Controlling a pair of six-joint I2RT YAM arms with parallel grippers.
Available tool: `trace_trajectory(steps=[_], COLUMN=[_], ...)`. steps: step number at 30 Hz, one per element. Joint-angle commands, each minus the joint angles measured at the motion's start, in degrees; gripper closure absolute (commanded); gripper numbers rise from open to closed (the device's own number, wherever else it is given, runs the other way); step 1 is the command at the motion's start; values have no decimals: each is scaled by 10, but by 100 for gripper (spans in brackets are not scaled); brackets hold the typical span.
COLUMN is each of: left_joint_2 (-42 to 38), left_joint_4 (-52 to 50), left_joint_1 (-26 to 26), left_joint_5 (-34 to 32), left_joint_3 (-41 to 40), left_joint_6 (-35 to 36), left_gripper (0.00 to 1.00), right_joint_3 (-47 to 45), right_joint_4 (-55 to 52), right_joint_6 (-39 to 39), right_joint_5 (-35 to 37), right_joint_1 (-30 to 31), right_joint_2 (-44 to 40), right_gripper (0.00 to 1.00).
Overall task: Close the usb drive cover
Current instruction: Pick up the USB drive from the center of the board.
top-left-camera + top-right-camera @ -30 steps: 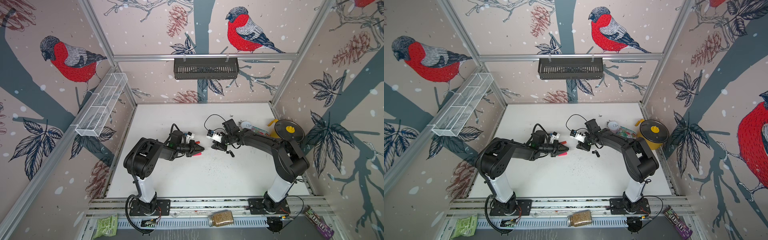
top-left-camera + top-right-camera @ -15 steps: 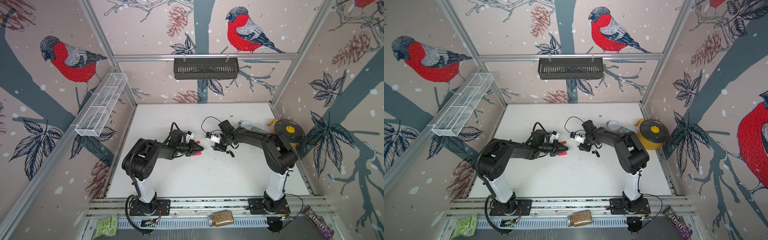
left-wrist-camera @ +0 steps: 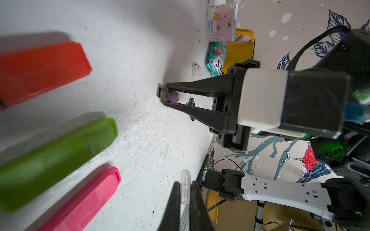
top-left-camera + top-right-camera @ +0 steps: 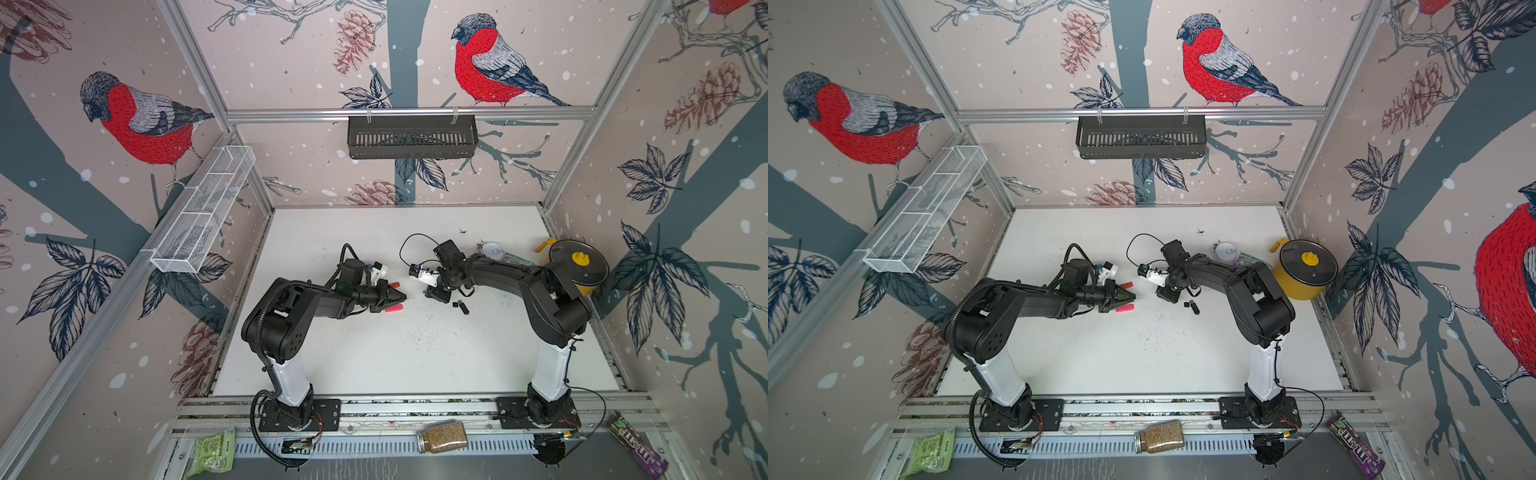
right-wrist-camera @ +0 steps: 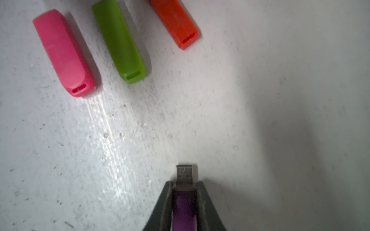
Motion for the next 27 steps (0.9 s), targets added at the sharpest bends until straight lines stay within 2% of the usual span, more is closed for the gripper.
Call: trace_trajectory(steps=[1, 6, 9, 11, 20, 27], left_joint_2=[-5, -6, -7, -9, -14, -14], left_joint_4=[-1, -17, -36, -40, -49, -51], left_joint_1=[2, 2, 3, 4, 4, 4], left_joint_5=[12, 16, 16, 18, 13, 14], left_joint_3=[1, 2, 5, 6, 9, 11], left_joint_6=[18, 33, 48, 51, 57, 57], left_gripper=[96, 96, 96, 95, 96, 96], right_joint_3=[-8, -24, -37, -37, -49, -32], right_joint_4=[-26, -9, -5, -16, -34, -49], right_joint_6=[-17, -21, -24, -26, -33, -39], right_joint_5=[16, 11, 7, 13, 23, 15], right_joint_1=[5, 10, 12, 10, -4, -7], right_joint_2=[-8, -20, -28, -27, -37, -11], right_gripper=[78, 78, 65, 61, 62, 68])
